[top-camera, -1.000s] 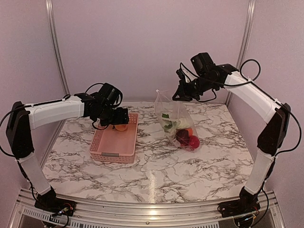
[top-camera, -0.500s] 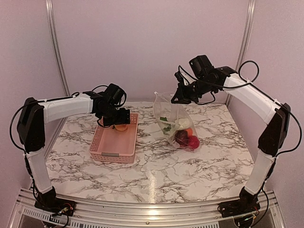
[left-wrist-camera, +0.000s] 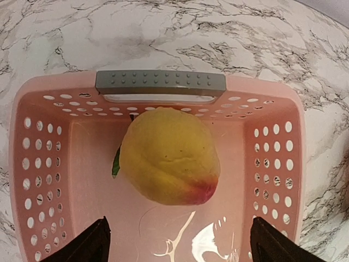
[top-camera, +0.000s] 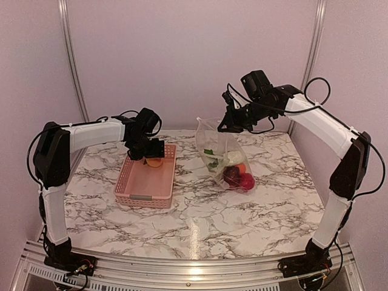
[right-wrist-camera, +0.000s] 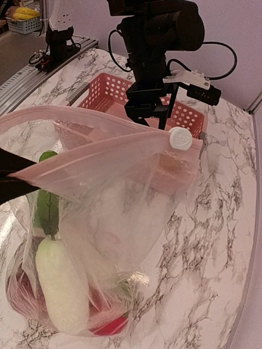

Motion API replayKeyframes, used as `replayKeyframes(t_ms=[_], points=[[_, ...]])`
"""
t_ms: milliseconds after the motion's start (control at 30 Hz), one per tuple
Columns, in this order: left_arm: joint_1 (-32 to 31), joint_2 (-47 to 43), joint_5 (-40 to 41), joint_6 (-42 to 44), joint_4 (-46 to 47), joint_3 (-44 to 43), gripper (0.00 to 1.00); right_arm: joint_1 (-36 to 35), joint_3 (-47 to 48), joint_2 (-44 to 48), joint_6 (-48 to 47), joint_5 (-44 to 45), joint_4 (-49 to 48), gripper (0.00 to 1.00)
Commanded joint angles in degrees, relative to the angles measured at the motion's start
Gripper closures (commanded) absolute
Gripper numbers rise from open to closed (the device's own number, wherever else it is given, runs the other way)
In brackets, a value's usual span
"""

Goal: Place the food in the zip-top bag and seal the zipper
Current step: Pick up the fake fruit from the bin.

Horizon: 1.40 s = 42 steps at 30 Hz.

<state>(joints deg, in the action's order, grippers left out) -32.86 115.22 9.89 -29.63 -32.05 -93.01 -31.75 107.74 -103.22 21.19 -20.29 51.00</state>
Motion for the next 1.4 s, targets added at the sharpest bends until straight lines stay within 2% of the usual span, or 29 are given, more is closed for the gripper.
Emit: replayKeyframes(t_ms=[0,133,200,333,1067,1367], points=[[1.3,2.6,-0.3,2.1,-2.0,-3.0,0.09,-0.8,-0.3,1.4,0.5,-0.3,-0.9,1.00],[2.1,4.2,-1.1,2.6,-1.7,-4.5,0.08,-0.8,-1.1,1.3,0.6,-0.5,-1.1,1.00],[2.3,5.2,-1.5,2.7,-1.6,-5.2,0.03,-0.7,-1.0,1.1,0.7,-0.8,-1.0,1.00],[2.3,7.0,-1.1,2.7,-1.4,-6.3,0.01,-0.8,0.0,0.5,0.4,-0.8,-0.1,1.00],[3.1,15.4,-0.6,2.8,-0.4,-11.6,0.01,-0.9,3.8,-2.3,-0.4,-1.3,2.9,1.00],[3.8,16.9,-1.8,3.9,0.2,-13.0,0.07,-1.0,6.2,-4.1,-0.7,-1.7,4.9,1.00]])
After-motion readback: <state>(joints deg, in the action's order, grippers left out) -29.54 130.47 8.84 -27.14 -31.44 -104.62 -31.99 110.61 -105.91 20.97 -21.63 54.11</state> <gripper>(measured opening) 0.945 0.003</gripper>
